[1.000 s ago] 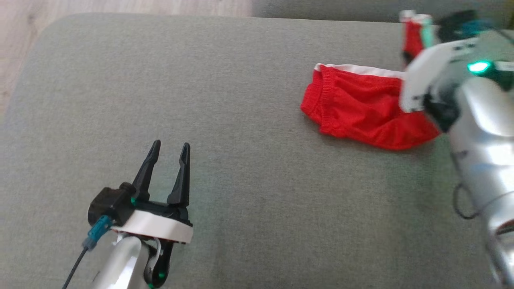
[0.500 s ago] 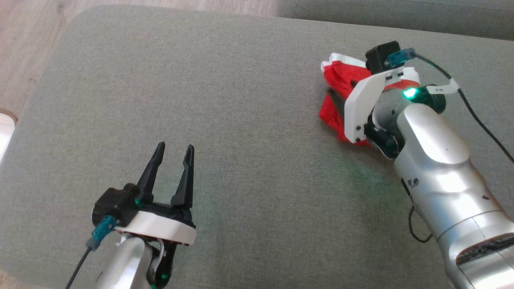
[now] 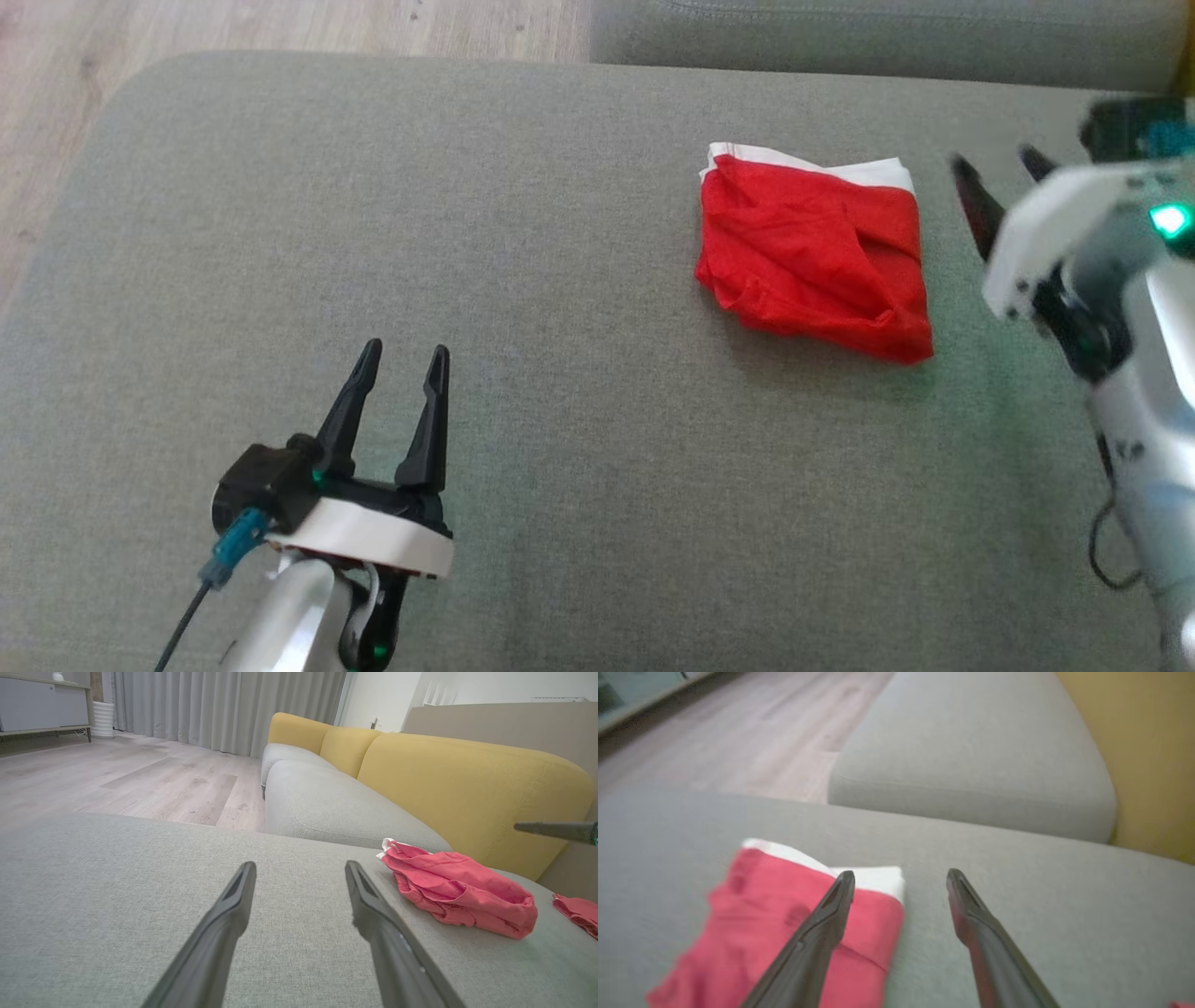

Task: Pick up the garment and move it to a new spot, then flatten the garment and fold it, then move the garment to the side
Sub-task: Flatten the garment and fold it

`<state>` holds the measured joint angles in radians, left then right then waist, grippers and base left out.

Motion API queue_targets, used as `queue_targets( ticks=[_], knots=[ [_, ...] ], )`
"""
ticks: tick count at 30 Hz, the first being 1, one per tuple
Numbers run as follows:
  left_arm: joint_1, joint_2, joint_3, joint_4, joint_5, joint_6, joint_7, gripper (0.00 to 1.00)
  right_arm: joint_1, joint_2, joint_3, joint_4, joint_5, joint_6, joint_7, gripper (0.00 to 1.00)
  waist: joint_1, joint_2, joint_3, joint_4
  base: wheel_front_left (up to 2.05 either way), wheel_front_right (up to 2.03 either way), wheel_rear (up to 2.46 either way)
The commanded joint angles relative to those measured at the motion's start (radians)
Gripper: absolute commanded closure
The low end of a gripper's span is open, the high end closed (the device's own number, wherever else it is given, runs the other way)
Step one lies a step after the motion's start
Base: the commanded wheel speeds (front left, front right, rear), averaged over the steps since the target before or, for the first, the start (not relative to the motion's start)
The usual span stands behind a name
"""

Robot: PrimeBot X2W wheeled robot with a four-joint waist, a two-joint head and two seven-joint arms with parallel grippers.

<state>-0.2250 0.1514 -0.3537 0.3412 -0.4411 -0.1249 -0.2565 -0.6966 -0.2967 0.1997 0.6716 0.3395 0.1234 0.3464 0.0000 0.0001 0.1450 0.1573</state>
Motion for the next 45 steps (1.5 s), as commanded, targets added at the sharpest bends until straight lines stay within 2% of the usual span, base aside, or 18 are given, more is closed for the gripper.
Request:
queue_targets(
  ticks=[1, 3, 5, 6, 13, 18, 20, 21, 22, 25, 28, 29, 30, 34, 38, 42, 45],
  knots=[
    [-0.032, 0.019, 0.032, -0.030, 0.005, -0.005, -0.005, 0.00, -0.010, 0.009, 0.001, -0.026, -0.019, 0.007, -0.004, 0.00, 0.0000, -0.0001, 0.007, 0.002, 0.00, 0.00, 0.00],
    [-0.042, 0.018, 0.024, -0.028, 0.005, -0.005, -0.005, 0.00, 0.012, 0.008, -0.014, -0.008, -0.051, 0.007, -0.008, 0.00, 0.0000, -0.0001, 0.015, 0.007, 0.00, 0.00, 0.00],
    [-0.050, 0.018, 0.018, -0.026, 0.006, -0.005, -0.005, 0.00, 0.027, 0.015, -0.008, 0.007, -0.076, 0.007, -0.018, 0.94, 0.0000, -0.0001, 0.021, 0.013, 0.00, 0.00, 0.00],
    [-0.053, 0.019, 0.016, -0.025, 0.006, -0.005, -0.005, 0.00, 0.032, 0.020, 0.004, 0.013, -0.088, 0.007, -0.026, 1.00, 0.0000, -0.0001, 0.022, 0.016, 0.00, 0.00, 0.00],
    [-0.056, 0.025, 0.018, -0.017, 0.005, -0.005, -0.005, 0.00, 0.033, 0.086, 0.165, 0.046, -0.052, 0.007, -0.039, 1.00, 0.0000, -0.0001, 0.020, 0.025, 0.00, 0.00, 0.00],
    [-0.048, 0.025, 0.021, -0.012, 0.004, -0.004, -0.005, 0.00, 0.064, 0.137, 0.317, -0.020, 0.142, 0.007, 0.047, 1.00, 0.0000, -0.0001, 0.003, 0.020, 0.00, 0.00, 0.00],
    [-0.043, 0.025, 0.025, -0.012, 0.003, -0.003, -0.005, 0.00, 0.087, 0.123, 0.407, -0.090, 0.217, 0.007, 0.096, 1.00, 0.0000, -0.0001, -0.002, 0.014, 0.00, 0.00, 0.00],
    [-0.043, 0.025, 0.025, -0.012, 0.003, -0.003, -0.005, 0.00, 0.087, 0.123, 0.407, -0.090, 0.217, 0.007, 0.096, 1.00, 0.0000, -0.0001, -0.002, 0.014, 0.00, 0.00, 0.00],
    [-0.038, 0.026, 0.029, -0.013, 0.002, -0.001, -0.005, 0.00, 0.110, 0.093, 0.482, -0.169, 0.287, 0.007, 0.137, 1.00, 0.0000, -0.0001, -0.008, 0.007, 0.00, 0.00, 0.00],
    [-0.030, 0.028, 0.037, -0.014, 0.000, 0.002, -0.005, 0.00, 0.138, 0.041, 0.520, -0.275, 0.358, 0.007, 0.138, 1.00, 0.0000, -0.0001, -0.020, -0.006, 0.00, 0.00, 0.00],
    [-0.022, 0.030, 0.042, -0.015, -0.001, 0.004, -0.005, 0.00, 0.156, 0.015, 0.493, -0.327, 0.366, 0.007, 0.087, 1.00, 0.0000, -0.0001, -0.030, -0.015, 0.00, 0.00, 0.00],
    [-0.018, 0.032, 0.046, -0.015, -0.001, 0.006, -0.005, 0.00, 0.168, 0.007, 0.465, -0.346, 0.362, 0.007, 0.049, 0.58, 0.0000, -0.0001, -0.035, -0.019, 0.00, 0.00, 0.00],
    [-0.014, 0.033, 0.049, -0.015, -0.002, 0.008, -0.005, 0.00, 0.184, 0.004, 0.426, -0.359, 0.355, 0.007, 0.011, 0.00, 0.0000, -0.0001, -0.041, -0.024, 0.00, 0.00, 0.00],
    [0.007, 0.042, 0.064, -0.010, -0.006, 0.014, -0.005, 0.00, 0.272, 0.018, 0.234, -0.397, 0.276, 0.007, -0.140, 0.00, 0.0000, -0.0001, -0.071, -0.045, 0.00, 0.00, 0.00],
    [0.029, 0.054, 0.081, -0.006, -0.012, 0.022, -0.005, 0.00, 0.379, 0.072, 0.033, -0.454, 0.155, 0.007, -0.265, 0.00, 0.0000, -0.0001, -0.097, -0.073, 0.00, 0.00, 0.00],
    [0.050, 0.069, 0.104, -0.014, -0.020, 0.034, -0.005, 0.00, 0.464, 0.121, -0.098, -0.523, 0.014, 0.007, -0.304, 0.00, 0.0000, -0.0001, -0.112, -0.106, 0.00, 0.00, 0.00],
    [0.064, 0.082, 0.114, -0.019, -0.021, 0.040, -0.005, 0.00, 0.517, 0.138, -0.142, -0.554, -0.072, 0.007, -0.288, 0.00, 0.0000, -0.0001, -0.123, -0.123, 0.00, 0.00, 0.00]
  ],
)
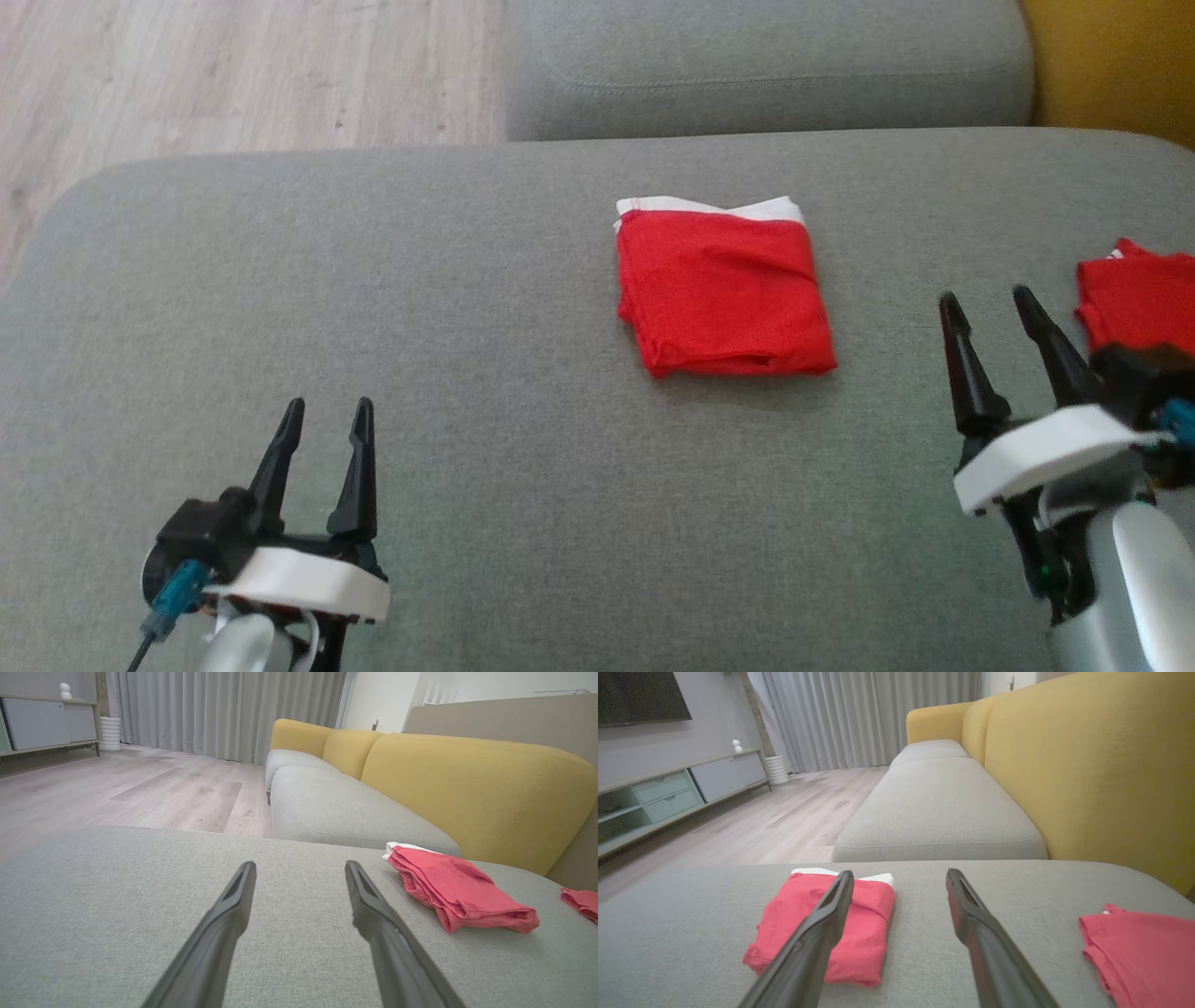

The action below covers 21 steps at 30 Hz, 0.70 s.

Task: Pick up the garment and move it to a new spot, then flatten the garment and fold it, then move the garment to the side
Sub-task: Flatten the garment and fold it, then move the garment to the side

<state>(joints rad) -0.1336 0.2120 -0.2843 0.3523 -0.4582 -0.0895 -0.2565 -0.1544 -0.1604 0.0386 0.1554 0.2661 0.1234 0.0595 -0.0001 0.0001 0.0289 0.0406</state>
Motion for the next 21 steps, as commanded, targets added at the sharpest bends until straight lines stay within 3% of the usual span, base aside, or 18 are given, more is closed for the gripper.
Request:
queue_targets(
  ticks=[1, 6, 21],
  knots=[
    [-0.025, 0.025, 0.047, -0.030, -0.005, 0.005, -0.005, 0.00, -0.011, 0.007, 0.008, -0.044, -0.015, 0.007, 0.002, 0.00, 0.0001, -0.0001, -0.010, -0.012, 0.00, 0.00, 0.00],
    [-0.020, 0.037, 0.054, -0.028, -0.011, 0.013, 0.002, 0.00, 0.045, 0.023, -0.014, -0.054, -0.058, 0.007, 0.013, 0.00, 0.0001, -0.0001, -0.027, -0.030, 0.00, 0.00, 0.00],
    [0.024, 0.058, 0.084, -0.063, -0.027, 0.054, 0.004, 0.00, 0.064, 0.034, 0.003, -0.039, -0.034, 0.007, 0.024, 0.00, 0.0001, -0.0001, -0.032, -0.036, 0.00, 0.00, 0.00]
  ],
)
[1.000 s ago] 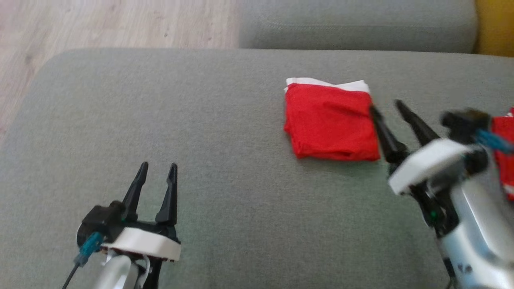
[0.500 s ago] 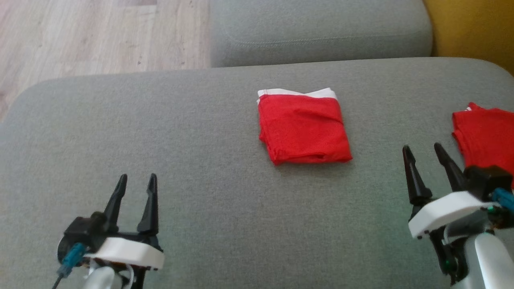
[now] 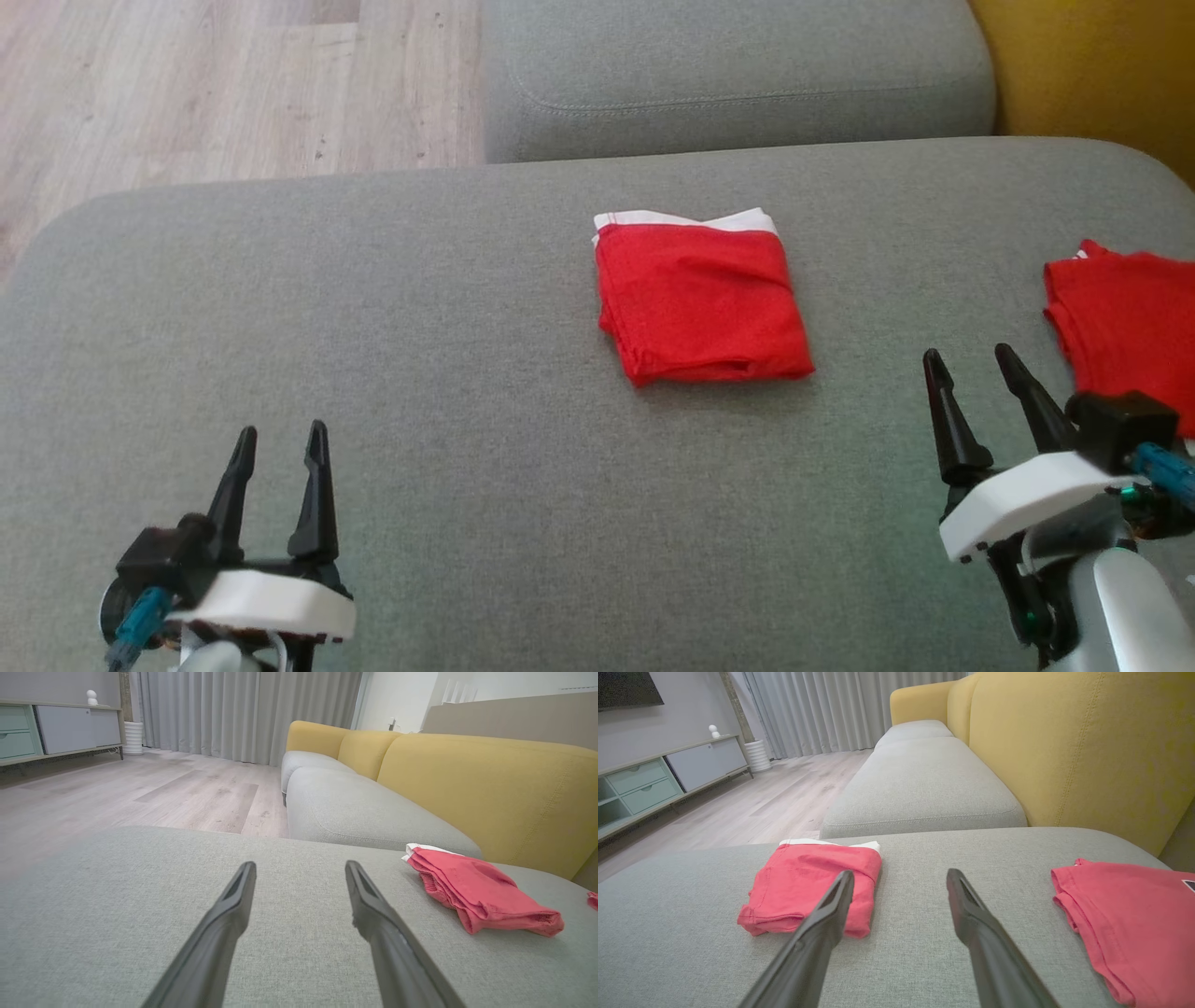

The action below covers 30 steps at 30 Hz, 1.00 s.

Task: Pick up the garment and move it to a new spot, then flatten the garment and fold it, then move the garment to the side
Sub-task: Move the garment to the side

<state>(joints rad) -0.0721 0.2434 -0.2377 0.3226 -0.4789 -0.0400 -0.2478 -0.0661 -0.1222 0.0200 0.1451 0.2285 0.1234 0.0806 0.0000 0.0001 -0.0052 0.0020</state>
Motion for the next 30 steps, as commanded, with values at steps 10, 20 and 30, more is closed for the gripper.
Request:
queue_targets(
  ticks=[10, 20, 30],
  knots=[
    [-0.046, 0.029, 0.026, -0.061, -0.008, 0.012, 0.007, 0.00, -0.039, 0.004, 0.022, -0.037, 0.018, 0.007, 0.018, 0.00, 0.0000, -0.0001, 0.029, 0.022, 0.00, 0.00, 0.00],
    [-0.128, 0.025, 0.008, -0.113, 0.009, 0.014, 0.009, 0.00, -0.377, 0.036, 0.006, 0.116, 0.059, 0.007, 0.312, 0.00, 0.0000, -0.0001, 0.170, 0.082, 0.00, 0.00, 0.00],
    [-0.187, 0.009, -0.010, -0.105, 0.020, 0.001, -0.001, 0.00, -0.608, 0.062, -0.122, 0.455, -0.005, 0.007, 0.430, 0.00, 0.0000, -0.0001, 0.252, 0.161, 0.00, 0.00, 0.00]
  ],
)
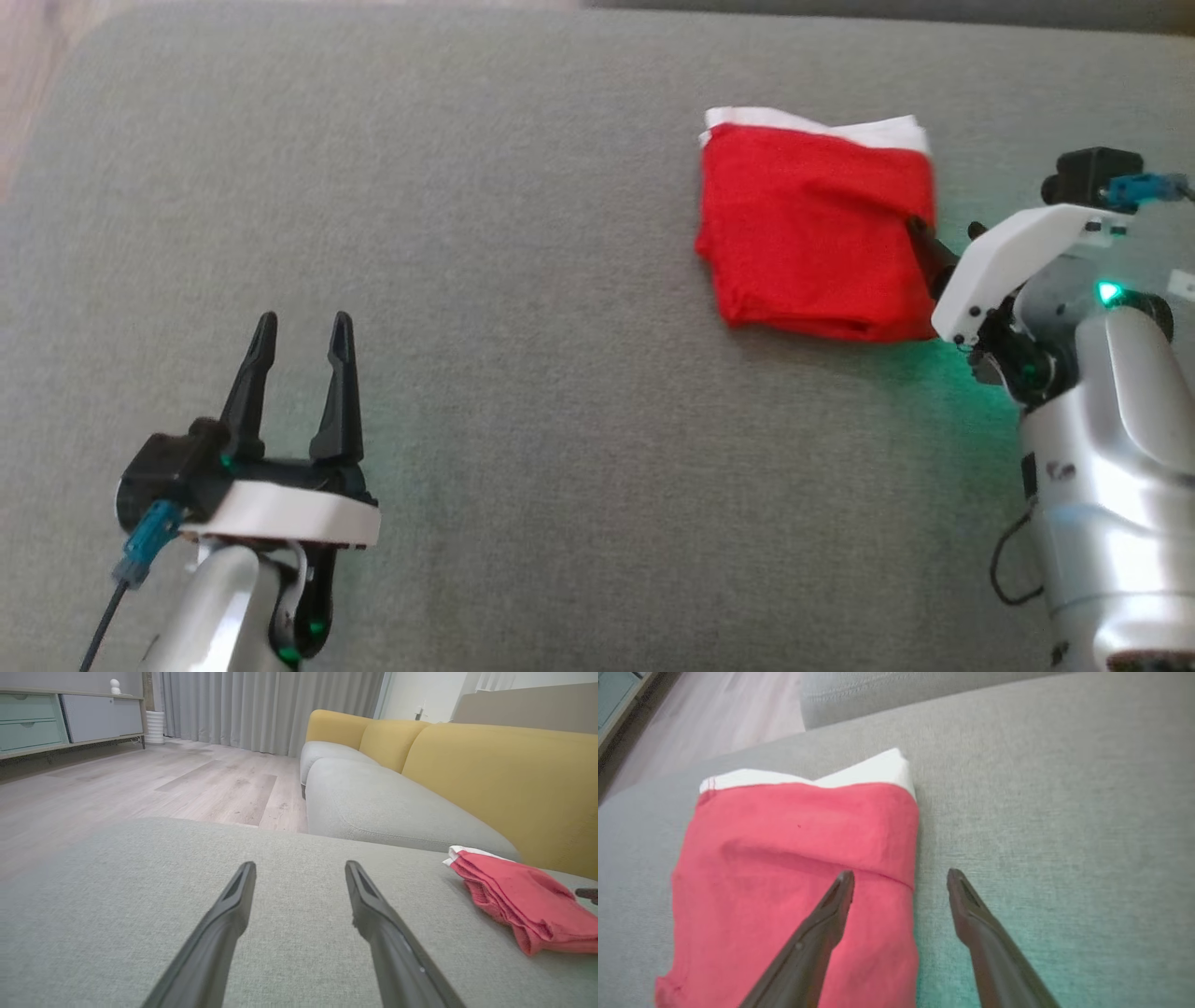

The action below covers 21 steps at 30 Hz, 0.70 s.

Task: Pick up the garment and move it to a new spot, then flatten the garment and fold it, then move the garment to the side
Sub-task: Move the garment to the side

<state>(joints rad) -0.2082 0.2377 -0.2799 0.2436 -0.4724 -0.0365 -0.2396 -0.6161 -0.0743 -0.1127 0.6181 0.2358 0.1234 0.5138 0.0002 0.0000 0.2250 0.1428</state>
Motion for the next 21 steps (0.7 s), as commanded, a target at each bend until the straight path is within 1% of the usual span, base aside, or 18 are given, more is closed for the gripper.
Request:
queue_targets(
  ticks=[1, 4, 6, 7, 8, 9, 11, 13, 15, 17, 19, 20, 21],
  knots=[
    [-0.055, 0.013, 0.032, -0.024, 0.015, -0.003, -0.010, 0.00, -0.072, 0.016, -0.001, 0.010, -0.023, 0.007, -0.007, 0.00, -0.0002, 0.0000, 0.027, 0.023, 0.00, 0.00, 0.00],
    [-0.062, 0.009, 0.031, -0.018, 0.017, -0.006, -0.013, 0.00, -0.110, 0.020, -0.025, 0.089, -0.039, 0.007, -0.023, 0.00, -0.0002, 0.0000, 0.037, 0.028, 0.00, 0.00, 0.00],
    [-0.066, 0.006, 0.029, -0.012, 0.018, -0.007, -0.015, 0.00, -0.130, 0.022, -0.015, 0.136, -0.031, 0.007, -0.023, 0.00, -0.0002, 0.0000, 0.041, 0.027, 0.00, 0.00, 0.00],
    [-0.067, 0.004, 0.028, -0.009, 0.018, -0.009, -0.015, 0.00, -0.138, 0.022, 0.000, 0.155, -0.022, 0.007, -0.019, 0.27, -0.0002, 0.0000, 0.042, 0.026, 0.00, 0.00, 0.00],
    [-0.069, 0.002, 0.027, -0.006, 0.019, -0.010, -0.016, 0.00, -0.145, 0.023, 0.018, 0.170, -0.008, 0.007, -0.017, 0.73, -0.0002, 0.0000, 0.042, 0.023, 0.00, 0.00, 0.00],
    [-0.070, 0.002, 0.027, -0.003, 0.019, -0.011, -0.016, 0.00, -0.152, 0.023, 0.042, 0.179, 0.005, 0.007, -0.016, 1.00, -0.0002, 0.0000, 0.041, 0.018, 0.00, 0.00, 0.00],
    [-0.071, 0.001, 0.029, 0.001, 0.019, -0.012, -0.017, 0.00, -0.164, 0.023, 0.100, 0.181, 0.016, 0.007, -0.025, 1.00, -0.0002, 0.0000, 0.038, 0.004, 0.00, 0.00, 0.00],
    [-0.072, 0.002, 0.030, 0.005, 0.020, -0.015, -0.018, 0.00, -0.175, 0.005, 0.163, 0.171, 0.018, 0.007, -0.037, 1.00, -0.0002, 0.0000, 0.029, -0.014, 0.00, 0.00, 0.00],
    [-0.068, 0.002, 0.032, 0.009, 0.020, -0.016, -0.019, 0.00, -0.181, -0.028, 0.251, 0.149, 0.028, 0.007, -0.028, 1.00, -0.0002, 0.0000, 0.014, -0.036, 0.00, 0.00, 0.00],
    [-0.061, 0.004, 0.038, 0.010, 0.020, -0.016, -0.020, 0.00, -0.189, -0.069, 0.345, 0.110, 0.063, 0.007, 0.001, 1.00, -0.0002, 0.0000, -0.002, -0.066, 0.00, 0.00, 0.00],
    [-0.053, 0.004, 0.042, 0.010, 0.019, -0.016, -0.020, 0.00, -0.198, -0.129, 0.448, 0.051, 0.103, 0.007, 0.037, 1.00, -0.0002, 0.0000, -0.016, -0.102, 0.00, 0.00, 0.00],
    [-0.053, 0.004, 0.042, 0.010, 0.019, -0.016, -0.020, 0.00, -0.198, -0.129, 0.448, 0.051, 0.103, 0.007, 0.037, 1.00, -0.0002, 0.0000, -0.016, -0.102, 0.00, 0.00, 0.00],
    [-0.049, 0.003, 0.045, 0.009, 0.019, -0.016, -0.021, 0.00, -0.202, -0.162, 0.505, 0.013, 0.131, 0.007, 0.056, 1.00, -0.0002, 0.0000, -0.021, -0.120, 0.00, 0.00, 0.00]
  ],
)
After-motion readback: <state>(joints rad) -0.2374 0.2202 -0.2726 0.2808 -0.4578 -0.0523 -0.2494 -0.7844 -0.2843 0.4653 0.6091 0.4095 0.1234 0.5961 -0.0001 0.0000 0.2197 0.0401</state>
